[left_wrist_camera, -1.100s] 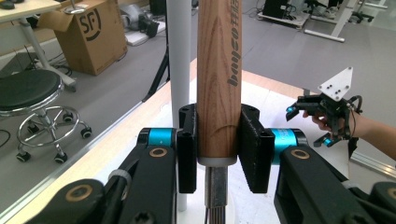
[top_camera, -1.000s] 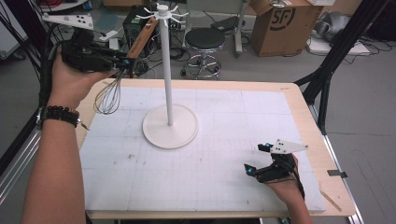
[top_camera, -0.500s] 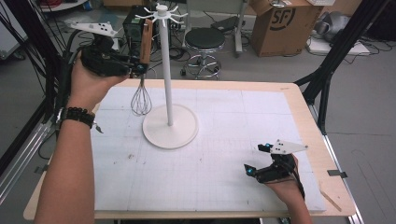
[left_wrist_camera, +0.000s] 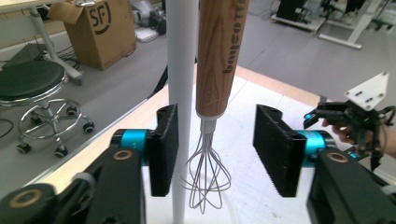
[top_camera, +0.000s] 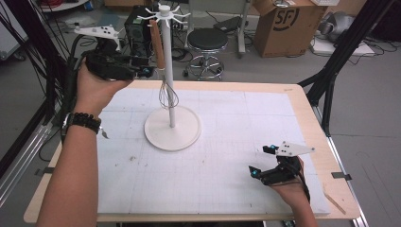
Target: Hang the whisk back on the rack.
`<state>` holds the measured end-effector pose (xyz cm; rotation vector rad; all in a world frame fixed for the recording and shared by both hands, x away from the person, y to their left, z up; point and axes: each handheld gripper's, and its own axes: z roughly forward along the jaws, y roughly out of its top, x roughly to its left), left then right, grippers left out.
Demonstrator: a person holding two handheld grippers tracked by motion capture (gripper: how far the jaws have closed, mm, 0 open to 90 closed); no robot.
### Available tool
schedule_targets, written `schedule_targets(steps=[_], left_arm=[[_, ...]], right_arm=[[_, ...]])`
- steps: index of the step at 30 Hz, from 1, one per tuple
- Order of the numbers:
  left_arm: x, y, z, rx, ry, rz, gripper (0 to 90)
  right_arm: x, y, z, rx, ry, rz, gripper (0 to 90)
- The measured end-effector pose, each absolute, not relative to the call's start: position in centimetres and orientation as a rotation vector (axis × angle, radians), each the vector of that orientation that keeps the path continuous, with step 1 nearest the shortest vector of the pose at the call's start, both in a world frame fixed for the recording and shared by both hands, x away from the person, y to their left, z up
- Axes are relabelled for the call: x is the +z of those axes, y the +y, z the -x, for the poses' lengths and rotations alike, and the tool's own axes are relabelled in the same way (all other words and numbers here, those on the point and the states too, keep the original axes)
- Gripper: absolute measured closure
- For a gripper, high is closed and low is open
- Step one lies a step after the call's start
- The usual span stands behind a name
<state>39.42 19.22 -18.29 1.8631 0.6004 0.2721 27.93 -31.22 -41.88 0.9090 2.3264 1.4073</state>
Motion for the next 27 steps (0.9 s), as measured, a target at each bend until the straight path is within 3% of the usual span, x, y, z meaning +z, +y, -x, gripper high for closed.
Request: schedule_targets(steps=[18, 27], left_arm=[[-19.9, 19.9, -36.2, 0.274, 0.562, -1.863, 26.5], [-21.5, 19.7, -34.9, 0.260, 0.515, -1.882, 21.0]], right_arm=[[-41.9, -31.1, -28.0, 1.401, 2.331, -0.907, 0.4], [-41.8, -31.2, -27.9, 1.404, 2.331, -0.914, 0.4]])
